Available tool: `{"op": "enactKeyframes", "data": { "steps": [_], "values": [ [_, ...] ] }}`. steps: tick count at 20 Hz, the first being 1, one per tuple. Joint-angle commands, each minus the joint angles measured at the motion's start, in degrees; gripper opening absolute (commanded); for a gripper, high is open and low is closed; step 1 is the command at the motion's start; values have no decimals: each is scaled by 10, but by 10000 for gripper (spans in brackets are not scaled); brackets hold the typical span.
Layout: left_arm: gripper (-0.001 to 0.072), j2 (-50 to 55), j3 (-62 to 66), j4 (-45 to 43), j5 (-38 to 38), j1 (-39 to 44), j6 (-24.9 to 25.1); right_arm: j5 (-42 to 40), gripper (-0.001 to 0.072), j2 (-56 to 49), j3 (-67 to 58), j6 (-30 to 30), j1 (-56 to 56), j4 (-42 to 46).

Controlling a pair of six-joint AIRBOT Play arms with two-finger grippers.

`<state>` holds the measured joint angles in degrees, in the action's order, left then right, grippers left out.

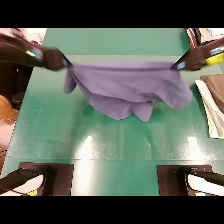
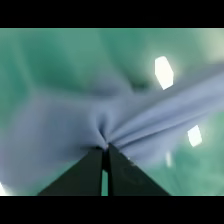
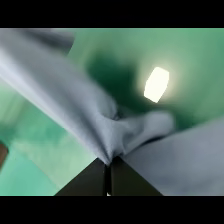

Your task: Fold the shirts.

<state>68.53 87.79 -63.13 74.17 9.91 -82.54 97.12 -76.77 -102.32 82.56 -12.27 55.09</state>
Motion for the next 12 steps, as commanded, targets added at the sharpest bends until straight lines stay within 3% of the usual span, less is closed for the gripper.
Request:
{"op": "enactKeyframes", "data": {
  "steps": [1, 5, 9, 10, 11, 12],
  "values": [
    [28, 86, -89, 1, -3, 0, 5, -16, 18, -81, 74, -21, -46, -8],
    [28, 126, -118, -19, -49, 0, 5, -134, 18, -90, 209, -34, -89, 58],
    [28, 126, -118, -30, -62, 0, 5, -184, 21, -54, 290, -37, -120, 129],
    [28, 126, -118, -31, -62, 0, 5, -194, 128, -40, 304, -40, -120, 126],
    [28, 126, -118, -33, -62, 0, 5, -198, 404, -27, 311, -42, -119, 125],
    [28, 126, -118, -36, -62, 0, 5, -198, 599, -15, 310, -42, -115, 125]
  ]
}}
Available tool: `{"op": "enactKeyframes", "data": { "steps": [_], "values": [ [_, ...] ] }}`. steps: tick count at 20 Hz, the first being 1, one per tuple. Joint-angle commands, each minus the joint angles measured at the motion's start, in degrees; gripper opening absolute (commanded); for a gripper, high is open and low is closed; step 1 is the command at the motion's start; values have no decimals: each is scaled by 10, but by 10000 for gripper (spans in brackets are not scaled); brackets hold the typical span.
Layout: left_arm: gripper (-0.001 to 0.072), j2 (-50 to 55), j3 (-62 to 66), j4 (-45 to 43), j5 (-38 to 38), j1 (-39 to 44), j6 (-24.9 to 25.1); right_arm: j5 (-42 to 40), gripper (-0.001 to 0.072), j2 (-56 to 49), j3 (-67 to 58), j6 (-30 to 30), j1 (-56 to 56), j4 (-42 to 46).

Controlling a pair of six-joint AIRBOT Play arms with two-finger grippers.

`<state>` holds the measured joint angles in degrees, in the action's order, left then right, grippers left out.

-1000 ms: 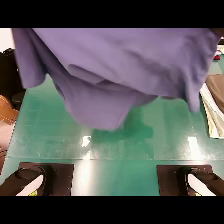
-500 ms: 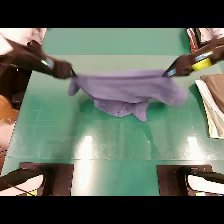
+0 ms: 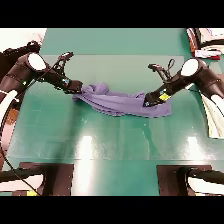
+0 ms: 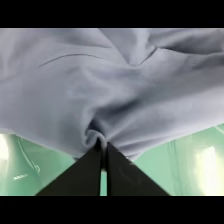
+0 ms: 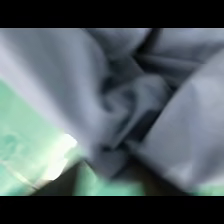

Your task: Fold the shirts.

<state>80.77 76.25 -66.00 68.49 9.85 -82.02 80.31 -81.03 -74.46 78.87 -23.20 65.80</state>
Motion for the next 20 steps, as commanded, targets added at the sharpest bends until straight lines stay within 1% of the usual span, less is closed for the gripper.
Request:
{"op": "enactKeyframes", "data": {
  "steps": [1, 5, 7, 10, 13, 15, 16, 17, 20],
  "values": [
    [28, 3, -3, -8, -5, 0, 0, -29, 603, 41, 26, -5, 2, 17],
    [28, 3, -3, -8, -5, 0, 0, -46, 593, 81, -19, -5, 42, 17],
    [29, 3, -3, -7, -5, 0, 0, -54, 592, 70, -40, -5, 64, 18],
    [29, 3, -3, -7, -5, 0, -1, -53, 590, 11, -57, -6, 85, 18],
    [29, 3, -3, -7, -3, 0, -1, -54, 591, -60, -59, -23, 87, 16],
    [29, 3, -3, -7, -4, 0, -1, -73, 589, -94, -59, -31, 85, 11],
    [29, 3, -3, -7, -3, 0, -1, -90, 542, -106, -59, -35, 85, -1],
    [29, 3, -3, -7, -4, 0, -1, -107, 525, -118, -59, -37, 85, -15],
    [29, 3, -3, -6, -5, 0, -5, -148, 524, -148, -59, -50, 85, -55]
  ]
}}
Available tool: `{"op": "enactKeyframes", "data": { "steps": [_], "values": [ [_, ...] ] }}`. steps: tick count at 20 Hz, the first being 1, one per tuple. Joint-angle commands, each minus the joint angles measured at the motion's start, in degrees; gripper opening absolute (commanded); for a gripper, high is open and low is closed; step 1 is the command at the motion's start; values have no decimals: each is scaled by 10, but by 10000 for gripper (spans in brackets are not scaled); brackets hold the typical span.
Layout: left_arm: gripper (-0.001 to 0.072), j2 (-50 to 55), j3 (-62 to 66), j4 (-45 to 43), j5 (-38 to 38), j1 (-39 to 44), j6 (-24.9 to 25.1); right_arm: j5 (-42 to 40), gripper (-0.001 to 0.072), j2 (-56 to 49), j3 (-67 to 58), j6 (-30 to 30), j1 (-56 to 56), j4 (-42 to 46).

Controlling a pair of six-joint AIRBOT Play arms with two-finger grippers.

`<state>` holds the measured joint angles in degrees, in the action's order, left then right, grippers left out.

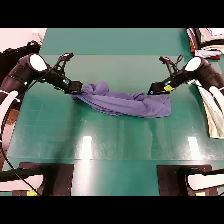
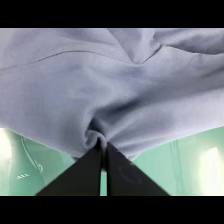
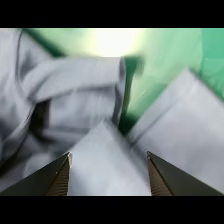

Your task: Fold the shirts.

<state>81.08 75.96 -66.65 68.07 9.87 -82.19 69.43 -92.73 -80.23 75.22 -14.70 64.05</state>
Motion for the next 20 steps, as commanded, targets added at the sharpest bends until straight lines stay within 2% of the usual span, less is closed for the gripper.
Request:
{"op": "enactKeyframes", "data": {
  "steps": [1, 6, 13, 14, 15, 16, 17, 18, 20],
  "values": [
    [28, 0, 0, 1, -1, 0, -3, -43, 524, -43, -1, -21, 0, -57],
    [29, 0, 0, 2, -1, 0, -3, -69, 522, -81, -1, -24, -17, -76],
    [29, 0, 0, 2, -1, 0, -3, -130, 510, -82, -1, -21, -42, -86],
    [29, 0, 0, 2, -1, 0, -3, -142, 461, -82, -1, -19, -42, -91],
    [29, 0, 0, 2, -1, 0, -3, -152, 361, -82, -1, -17, -42, -91],
    [29, 0, 0, 2, -1, 0, -3, -160, 251, -82, -1, -17, -42, -91],
    [29, 0, 0, 2, -1, 0, -3, -168, 87, -82, -1, -18, -41, -91],
    [29, 0, 0, 2, -1, 0, -3, -174, 19, -81, -1, -18, -41, -91],
    [28, -1, 0, 2, -1, 0, -4, -180, 18, -69, -1, -18, -39, -89]
  ]
}}
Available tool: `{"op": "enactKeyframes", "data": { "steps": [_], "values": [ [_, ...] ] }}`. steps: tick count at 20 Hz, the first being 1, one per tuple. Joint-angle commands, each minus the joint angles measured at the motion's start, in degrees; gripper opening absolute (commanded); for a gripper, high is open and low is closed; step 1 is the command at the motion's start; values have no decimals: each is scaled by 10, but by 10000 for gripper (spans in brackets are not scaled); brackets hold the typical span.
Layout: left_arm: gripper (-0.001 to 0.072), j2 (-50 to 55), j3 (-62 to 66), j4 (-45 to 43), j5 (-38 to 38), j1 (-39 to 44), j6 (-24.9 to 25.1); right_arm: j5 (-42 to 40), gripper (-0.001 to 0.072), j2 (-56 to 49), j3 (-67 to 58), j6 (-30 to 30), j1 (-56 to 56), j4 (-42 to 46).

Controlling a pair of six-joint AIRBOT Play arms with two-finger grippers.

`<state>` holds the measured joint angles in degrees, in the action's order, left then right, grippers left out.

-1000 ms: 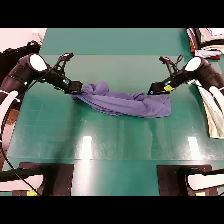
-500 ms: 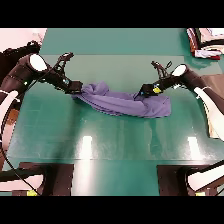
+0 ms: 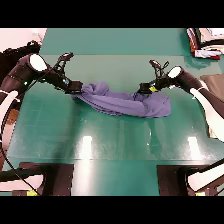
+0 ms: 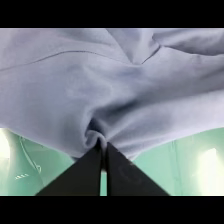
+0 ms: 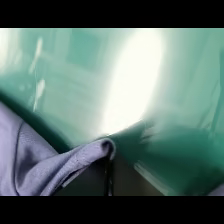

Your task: Fold the shirts.

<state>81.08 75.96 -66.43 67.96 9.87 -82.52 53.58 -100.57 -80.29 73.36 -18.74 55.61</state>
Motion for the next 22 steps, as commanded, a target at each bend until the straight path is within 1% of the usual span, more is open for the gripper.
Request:
{"op": "enactKeyframes", "data": {
  "steps": [1, 4, 6, 11, 14, 16, 18, 20, 22],
  "values": [
    [28, -7, 4, -4, 0, 0, -4, -23, 18, 25, -1, 1, 5, -4],
    [27, -53, 48, -56, -4, 0, -29, -31, 18, 112, -1, 0, 38, 0],
    [28, -100, 97, -81, -4, 0, -30, -28, 18, 189, -1, 0, 70, 0],
    [28, -212, 237, -76, -5, 0, -30, -14, 17, 384, -1, 0, 131, -1],
    [28, -250, 290, -52, -2, 0, -30, -12, 17, 469, -1, 1, 150, -1],
    [28, -259, 295, -22, 10, 0, -30, -9, 17, 500, -1, 1, 150, -1],
    [28, -253, 294, -12, 38, 0, -30, -9, 17, 517, -1, 1, 150, -1],
    [28, -241, 292, -12, 70, 0, -30, -3, 17, 520, -1, 1, 150, -1],
    [28, -229, 271, -8, 86, 0, -30, 18, 17, 502, 0, 1, 150, -1]
  ]
}}
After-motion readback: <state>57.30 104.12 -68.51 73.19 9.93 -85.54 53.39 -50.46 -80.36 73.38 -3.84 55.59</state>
